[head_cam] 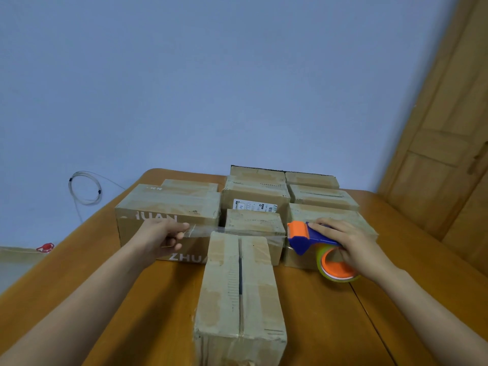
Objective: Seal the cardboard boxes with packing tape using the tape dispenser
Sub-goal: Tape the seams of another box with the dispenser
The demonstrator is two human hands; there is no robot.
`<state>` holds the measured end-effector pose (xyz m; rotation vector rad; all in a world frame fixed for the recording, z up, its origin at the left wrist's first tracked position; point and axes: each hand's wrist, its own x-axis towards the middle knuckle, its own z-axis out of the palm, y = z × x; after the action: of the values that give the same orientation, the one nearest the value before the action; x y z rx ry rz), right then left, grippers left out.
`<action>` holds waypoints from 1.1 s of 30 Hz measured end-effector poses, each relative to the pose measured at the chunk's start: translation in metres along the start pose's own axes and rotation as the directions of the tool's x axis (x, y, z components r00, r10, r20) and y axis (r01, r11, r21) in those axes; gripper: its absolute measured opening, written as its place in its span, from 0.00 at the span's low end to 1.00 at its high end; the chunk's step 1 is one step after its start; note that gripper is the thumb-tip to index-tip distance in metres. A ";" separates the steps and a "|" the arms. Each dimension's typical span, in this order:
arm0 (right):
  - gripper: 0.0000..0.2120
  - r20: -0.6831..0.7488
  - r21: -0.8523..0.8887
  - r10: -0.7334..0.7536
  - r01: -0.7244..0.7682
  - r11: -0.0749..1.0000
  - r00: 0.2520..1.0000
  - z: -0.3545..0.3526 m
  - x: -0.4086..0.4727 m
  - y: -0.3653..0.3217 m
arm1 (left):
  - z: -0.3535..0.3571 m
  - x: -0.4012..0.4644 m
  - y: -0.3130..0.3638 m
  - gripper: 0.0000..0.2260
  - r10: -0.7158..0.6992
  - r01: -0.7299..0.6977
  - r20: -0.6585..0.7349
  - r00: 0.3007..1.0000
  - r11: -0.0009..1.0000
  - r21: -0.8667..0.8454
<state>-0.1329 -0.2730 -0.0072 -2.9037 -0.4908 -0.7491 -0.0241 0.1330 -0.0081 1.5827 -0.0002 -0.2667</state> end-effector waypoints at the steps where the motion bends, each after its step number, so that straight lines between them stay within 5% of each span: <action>1: 0.40 -0.005 0.010 0.001 -0.001 1.000 1.000 0.004 -0.003 -0.001 | 0.000 -0.001 -0.004 0.10 -0.013 0.013 0.008 1.000 1.000 -0.013; 9: 0.40 -0.013 0.091 0.037 -0.036 0.995 0.999 0.047 -0.019 -0.026 | 0.022 -0.010 -0.050 0.07 -0.168 0.178 0.062 0.984 0.947 -0.268; 14: 0.41 -0.044 0.138 0.082 -0.076 0.988 0.996 0.058 -0.024 -0.042 | 0.042 -0.023 -0.057 0.12 -0.134 0.136 0.019 0.991 0.972 -0.193; 23: 0.43 -0.082 0.162 0.096 -0.082 0.983 0.992 0.060 -0.024 -0.065 | 0.060 -0.040 -0.056 0.06 -0.003 -0.008 -0.113 0.994 0.996 -0.091; 33: 0.47 -0.056 0.140 0.107 -0.099 0.985 0.993 0.046 -0.062 -0.085 | 0.051 -0.070 -0.059 0.04 -0.007 0.010 0.028 1.000 0.994 -0.106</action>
<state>-0.1915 -0.2019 -0.0759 -2.7450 -0.3669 -0.7582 -0.1106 0.0962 -0.0546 1.4735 -0.0003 -0.2910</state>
